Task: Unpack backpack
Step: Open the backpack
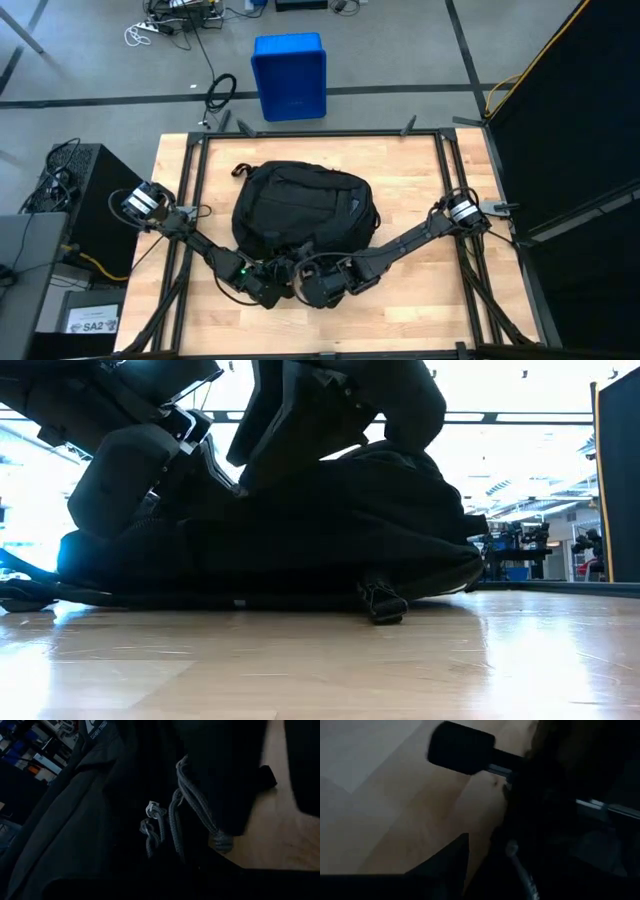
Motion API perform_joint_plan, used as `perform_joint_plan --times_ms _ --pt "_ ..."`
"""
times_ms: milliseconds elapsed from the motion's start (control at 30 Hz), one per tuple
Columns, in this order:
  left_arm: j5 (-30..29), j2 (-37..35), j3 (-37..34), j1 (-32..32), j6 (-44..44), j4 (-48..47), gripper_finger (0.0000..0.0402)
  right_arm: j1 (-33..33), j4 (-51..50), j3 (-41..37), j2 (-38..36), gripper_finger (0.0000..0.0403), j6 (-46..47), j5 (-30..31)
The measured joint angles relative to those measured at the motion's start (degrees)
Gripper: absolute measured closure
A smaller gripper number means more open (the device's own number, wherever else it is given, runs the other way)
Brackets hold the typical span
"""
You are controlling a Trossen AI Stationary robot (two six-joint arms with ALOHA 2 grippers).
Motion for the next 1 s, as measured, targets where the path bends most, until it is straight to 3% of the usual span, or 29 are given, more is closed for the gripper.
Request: perform_joint_plan --times_ms 167,467,1000 --pt "0.02 -0.02 0.0 -0.02 -0.09 0.02 0.0402 -1.62 4.25 -2.52 0.05 0.023 -0.6 0.15" --pt "0.28 -0.02 0.0 -0.02 -0.14 -0.24 0.0402 -3.38 8.58 -5.61 -0.02 0.0269 -0.2 -1.57" --pt "0.74 -0.05 0.0 0.11 -0.33 -0.04 0.0402 -2.24 10.32 -5.92 -0.03 0.0395 -1.98 3.38"
